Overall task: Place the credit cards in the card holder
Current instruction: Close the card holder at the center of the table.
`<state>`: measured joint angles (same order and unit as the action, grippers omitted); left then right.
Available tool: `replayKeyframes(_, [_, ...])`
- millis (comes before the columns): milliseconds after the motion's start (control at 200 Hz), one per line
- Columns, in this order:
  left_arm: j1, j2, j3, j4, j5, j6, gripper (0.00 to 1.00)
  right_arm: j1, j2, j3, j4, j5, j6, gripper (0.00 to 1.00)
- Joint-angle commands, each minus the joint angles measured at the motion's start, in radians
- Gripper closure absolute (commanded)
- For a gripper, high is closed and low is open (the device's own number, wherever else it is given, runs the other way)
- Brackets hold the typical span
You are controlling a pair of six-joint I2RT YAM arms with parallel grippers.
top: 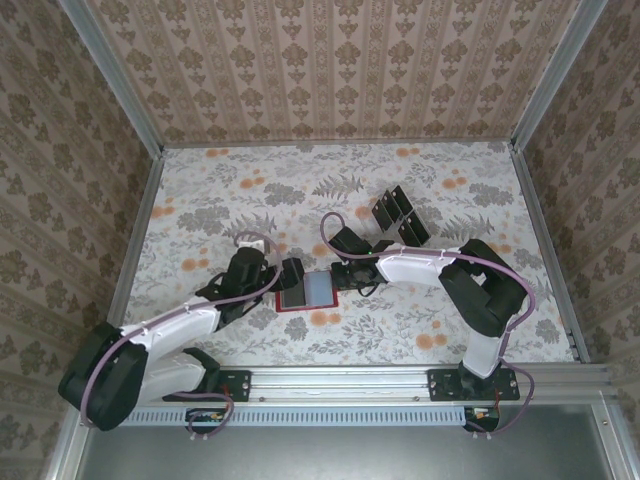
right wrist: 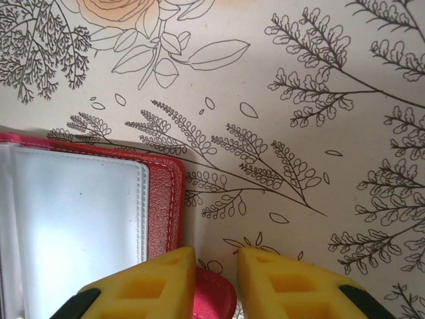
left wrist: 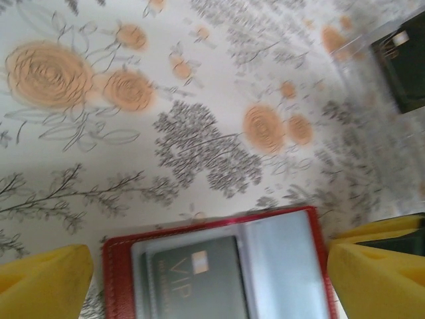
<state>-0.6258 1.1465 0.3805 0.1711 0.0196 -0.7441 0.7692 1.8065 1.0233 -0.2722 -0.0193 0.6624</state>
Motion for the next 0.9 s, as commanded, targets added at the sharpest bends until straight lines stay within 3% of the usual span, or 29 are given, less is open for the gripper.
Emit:
replayKeyframes(0, [0.017,0.048,-0.012,0.013,0.026,0.051,0.00,0.015,0.060,-0.037,0.067,-0.086,0.019,0.75])
replayKeyframes(445, [0.019,0.228,-0.033,0.258,0.143,0.056,0.00,0.018,0.085,-0.037,0.084,-0.110,0.029,0.79])
replayKeyframes(895, [-0.003,0.046,-0.051,0.295,0.170,-0.060,0.00,0.019,0.109,-0.037,0.107,-0.133,0.038,0.85])
